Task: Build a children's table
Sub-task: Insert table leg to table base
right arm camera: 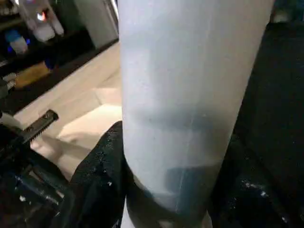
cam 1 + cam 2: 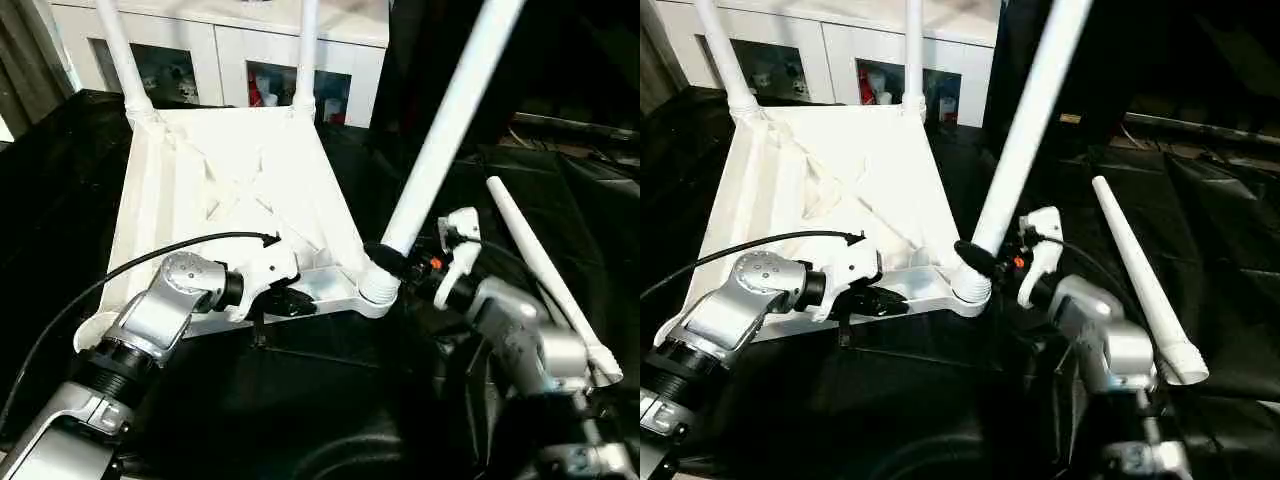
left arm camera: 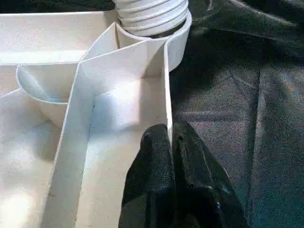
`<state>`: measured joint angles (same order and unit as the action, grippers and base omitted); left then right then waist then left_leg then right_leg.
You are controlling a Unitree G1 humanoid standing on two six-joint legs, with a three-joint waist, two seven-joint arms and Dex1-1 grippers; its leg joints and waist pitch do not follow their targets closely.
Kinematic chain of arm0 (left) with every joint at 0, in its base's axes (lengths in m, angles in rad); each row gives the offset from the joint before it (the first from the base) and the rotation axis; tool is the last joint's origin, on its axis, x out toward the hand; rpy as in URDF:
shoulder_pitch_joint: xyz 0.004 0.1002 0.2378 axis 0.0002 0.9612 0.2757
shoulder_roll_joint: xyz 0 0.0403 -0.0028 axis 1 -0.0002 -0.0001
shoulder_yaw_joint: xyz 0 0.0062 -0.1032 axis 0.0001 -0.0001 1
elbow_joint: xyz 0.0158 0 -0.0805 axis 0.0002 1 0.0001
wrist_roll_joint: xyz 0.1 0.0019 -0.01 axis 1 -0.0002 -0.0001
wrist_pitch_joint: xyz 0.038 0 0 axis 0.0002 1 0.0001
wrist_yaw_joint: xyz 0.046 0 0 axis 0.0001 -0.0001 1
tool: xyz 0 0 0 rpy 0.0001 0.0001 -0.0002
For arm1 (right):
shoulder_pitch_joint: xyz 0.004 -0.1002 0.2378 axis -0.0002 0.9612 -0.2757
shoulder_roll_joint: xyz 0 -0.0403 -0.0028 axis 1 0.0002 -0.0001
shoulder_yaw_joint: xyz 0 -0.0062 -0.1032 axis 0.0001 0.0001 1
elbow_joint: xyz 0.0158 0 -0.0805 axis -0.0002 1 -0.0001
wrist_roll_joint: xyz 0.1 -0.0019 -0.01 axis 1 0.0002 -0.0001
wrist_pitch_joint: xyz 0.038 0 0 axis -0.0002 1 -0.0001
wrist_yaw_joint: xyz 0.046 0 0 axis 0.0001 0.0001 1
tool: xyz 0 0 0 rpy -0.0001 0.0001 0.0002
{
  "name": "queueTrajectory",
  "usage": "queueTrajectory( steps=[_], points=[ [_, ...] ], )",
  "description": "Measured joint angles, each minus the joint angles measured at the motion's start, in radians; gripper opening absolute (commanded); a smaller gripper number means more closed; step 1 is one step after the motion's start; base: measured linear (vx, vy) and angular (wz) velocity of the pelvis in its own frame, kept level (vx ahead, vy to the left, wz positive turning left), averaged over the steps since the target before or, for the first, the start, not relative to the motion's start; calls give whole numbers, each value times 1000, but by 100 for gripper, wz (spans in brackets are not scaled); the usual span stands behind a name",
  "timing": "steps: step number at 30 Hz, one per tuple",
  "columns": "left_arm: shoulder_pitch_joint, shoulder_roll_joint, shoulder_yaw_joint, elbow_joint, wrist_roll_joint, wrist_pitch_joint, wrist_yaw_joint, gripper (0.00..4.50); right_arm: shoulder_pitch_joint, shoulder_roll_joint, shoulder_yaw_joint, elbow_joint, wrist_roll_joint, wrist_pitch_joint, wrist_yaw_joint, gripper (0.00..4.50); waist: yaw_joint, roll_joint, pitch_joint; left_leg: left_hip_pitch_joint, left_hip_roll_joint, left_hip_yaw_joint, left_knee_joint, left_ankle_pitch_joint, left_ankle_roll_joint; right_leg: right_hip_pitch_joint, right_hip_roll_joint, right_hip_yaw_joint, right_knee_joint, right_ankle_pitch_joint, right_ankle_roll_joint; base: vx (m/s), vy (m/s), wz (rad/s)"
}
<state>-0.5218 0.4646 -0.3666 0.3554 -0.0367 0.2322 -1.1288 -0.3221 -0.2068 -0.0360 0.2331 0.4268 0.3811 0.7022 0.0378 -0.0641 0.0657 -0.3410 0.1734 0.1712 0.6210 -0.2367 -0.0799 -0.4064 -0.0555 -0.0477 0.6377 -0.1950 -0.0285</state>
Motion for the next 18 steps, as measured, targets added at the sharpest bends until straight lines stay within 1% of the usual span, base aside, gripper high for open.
queueTrajectory(
  steps=[4,8,10,14,18],
  points=[
    [0,0,0,6,0,-7,-1,0,30,18,-3,12,2,-78,5,188,0,2,-1,1,0,0,-1,0,0,1,0,0,-1,0,0,0,0,0],
    [-1,-1,0,18,1,-16,2,0,79,37,16,29,-31,-219,10,188,-1,5,-2,3,0,0,-2,0,0,3,0,-1,-3,0,0,0,0,0],
    [-1,-1,0,23,1,-20,4,0,91,43,26,42,-48,-276,10,188,-2,5,-3,3,0,0,-2,0,0,4,0,-1,-3,-2,3,0,0,0],
    [-1,-4,0,25,2,-21,7,0,107,52,36,59,-66,-345,12,188,-2,7,-3,3,0,0,-5,0,0,4,0,-1,-6,-2,4,0,0,0],
    [-1,-5,-1,32,2,-23,2,0,112,54,43,68,-69,-369,21,188,-2,11,-6,3,0,0,-6,0,0,5,0,-1,-7,0,-1,0,0,0]
  ],
)
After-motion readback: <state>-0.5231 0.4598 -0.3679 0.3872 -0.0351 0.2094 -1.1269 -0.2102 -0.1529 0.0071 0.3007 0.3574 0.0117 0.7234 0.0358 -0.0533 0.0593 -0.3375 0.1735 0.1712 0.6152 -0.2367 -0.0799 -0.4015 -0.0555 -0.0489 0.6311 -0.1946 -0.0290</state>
